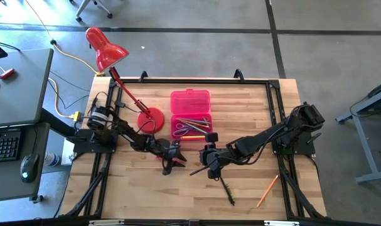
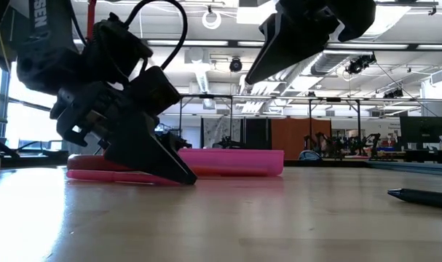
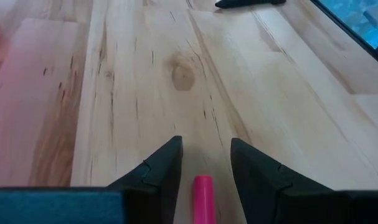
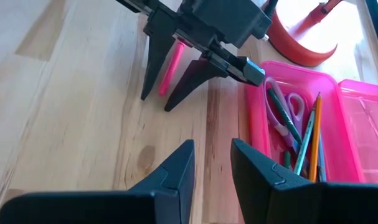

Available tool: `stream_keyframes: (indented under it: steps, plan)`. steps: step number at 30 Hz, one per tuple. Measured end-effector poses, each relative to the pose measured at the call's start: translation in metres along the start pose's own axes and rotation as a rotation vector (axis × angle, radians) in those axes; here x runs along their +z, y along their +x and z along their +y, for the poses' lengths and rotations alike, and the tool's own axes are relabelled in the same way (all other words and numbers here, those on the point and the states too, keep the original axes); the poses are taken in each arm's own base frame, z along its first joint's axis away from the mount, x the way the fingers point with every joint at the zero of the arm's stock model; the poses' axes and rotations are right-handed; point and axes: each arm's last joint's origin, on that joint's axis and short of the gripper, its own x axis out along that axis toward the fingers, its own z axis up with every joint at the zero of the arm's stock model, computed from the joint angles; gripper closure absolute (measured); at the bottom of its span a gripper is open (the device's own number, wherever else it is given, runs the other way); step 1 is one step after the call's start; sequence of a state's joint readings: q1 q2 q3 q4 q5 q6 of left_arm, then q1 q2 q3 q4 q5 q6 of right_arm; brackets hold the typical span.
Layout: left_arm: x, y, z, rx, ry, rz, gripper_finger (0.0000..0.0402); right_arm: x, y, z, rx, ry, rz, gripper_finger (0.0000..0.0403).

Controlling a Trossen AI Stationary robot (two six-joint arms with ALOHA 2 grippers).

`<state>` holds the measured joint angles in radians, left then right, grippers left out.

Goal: Pick & place school supplies into a supply box
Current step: Put the pink pen into the pink supply box

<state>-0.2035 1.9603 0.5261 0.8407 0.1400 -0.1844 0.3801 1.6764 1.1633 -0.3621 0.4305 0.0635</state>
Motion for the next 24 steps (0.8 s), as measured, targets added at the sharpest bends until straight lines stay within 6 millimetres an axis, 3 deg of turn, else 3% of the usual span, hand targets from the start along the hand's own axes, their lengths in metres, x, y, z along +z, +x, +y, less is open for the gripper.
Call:
stream_keyframes:
  steps: [12,15,21,24]
  plan:
    - [-0.0009,-0.0001,0.0023,0.112,0.027,-0.008,0.0233,0.0004,0.0000,0.0000,0.000,0.001,-0.004,0.0320]
    - [-0.0035,0.0011,0.0036,0.130,0.052,0.004,0.0258,0.0006,0.0000,0.0000,0.000,0.003,-0.006,0.0320]
    - [-0.0089,0.0047,0.0069,0.183,0.067,0.001,0.0354,0.0007,0.0000,0.0000,0.000,0.002,-0.007,0.0320]
    - [-0.0081,0.0055,0.0070,0.181,0.066,-0.018,0.0364,0.0007,0.0000,0.0000,0.000,0.001,-0.007,0.0320]
